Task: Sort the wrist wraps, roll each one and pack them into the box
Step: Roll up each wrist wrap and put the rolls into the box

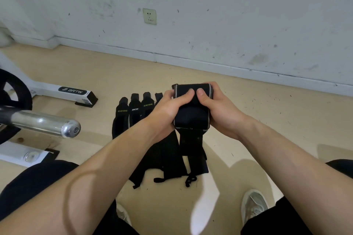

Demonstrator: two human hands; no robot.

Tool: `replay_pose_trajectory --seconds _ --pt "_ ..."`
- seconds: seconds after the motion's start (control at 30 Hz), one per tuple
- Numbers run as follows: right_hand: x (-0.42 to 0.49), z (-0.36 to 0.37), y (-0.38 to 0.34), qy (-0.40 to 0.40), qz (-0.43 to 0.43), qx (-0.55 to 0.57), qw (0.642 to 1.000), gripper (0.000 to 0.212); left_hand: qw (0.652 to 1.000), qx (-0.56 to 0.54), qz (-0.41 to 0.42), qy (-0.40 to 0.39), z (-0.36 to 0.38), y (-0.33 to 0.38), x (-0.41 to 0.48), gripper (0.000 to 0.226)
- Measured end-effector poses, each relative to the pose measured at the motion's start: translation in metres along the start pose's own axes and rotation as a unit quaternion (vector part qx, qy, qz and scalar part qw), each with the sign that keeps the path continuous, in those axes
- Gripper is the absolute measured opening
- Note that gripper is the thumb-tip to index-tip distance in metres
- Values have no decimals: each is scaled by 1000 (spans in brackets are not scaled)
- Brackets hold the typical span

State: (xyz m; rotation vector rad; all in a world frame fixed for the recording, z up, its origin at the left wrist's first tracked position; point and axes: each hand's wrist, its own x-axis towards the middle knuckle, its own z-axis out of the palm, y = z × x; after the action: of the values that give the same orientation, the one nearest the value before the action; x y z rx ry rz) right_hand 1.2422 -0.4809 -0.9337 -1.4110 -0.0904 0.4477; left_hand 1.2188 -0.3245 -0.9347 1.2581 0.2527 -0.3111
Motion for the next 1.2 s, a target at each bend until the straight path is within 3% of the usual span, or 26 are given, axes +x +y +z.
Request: replay_pose_trajectory --seconds 0.07,0.17,0.3,0.4,0.5,0.6,0.7,0.87,1.0,1.1,1.2 --pt "0 0 1 -6 -5 -11 1000 26 1000 -4 -23 2 2 0 1 64" --pt "-3 2 -1 -19 -5 -16 1000 26 999 8 -7 42 3 -2 2 54" --pt "-5 0 -7 3 28 -19 999 21 999 7 17 30 5 0 -1 65" --pt "-4 1 -9 28 51 -43 997 44 999 21 27 12 8 -1 -3 48" --pt "-4 4 -6 62 10 -95 994 43 1000 7 24 15 10 -5 -3 45" --pt "-4 8 1 79 -56 -120 988 35 998 -50 -6 33 13 -6 -7 62" --pt "-7 11 8 43 -89 -153 983 30 997 -54 -43 33 14 -5 -12 62" --pt "-7 6 9 -11 -70 -163 984 24 997 -33 -64 27 9 -3 -13 49" --pt "-7 5 2 6 -40 -153 987 36 998 -28 -42 44 4 6 -6 51" --pt "-11 3 0 67 -108 -280 951 35 996 -52 -42 61 -2 13 -4 47" --pt "-17 -6 -8 30 -199 -471 859 37 993 -78 -50 76 -11 17 -2 45"
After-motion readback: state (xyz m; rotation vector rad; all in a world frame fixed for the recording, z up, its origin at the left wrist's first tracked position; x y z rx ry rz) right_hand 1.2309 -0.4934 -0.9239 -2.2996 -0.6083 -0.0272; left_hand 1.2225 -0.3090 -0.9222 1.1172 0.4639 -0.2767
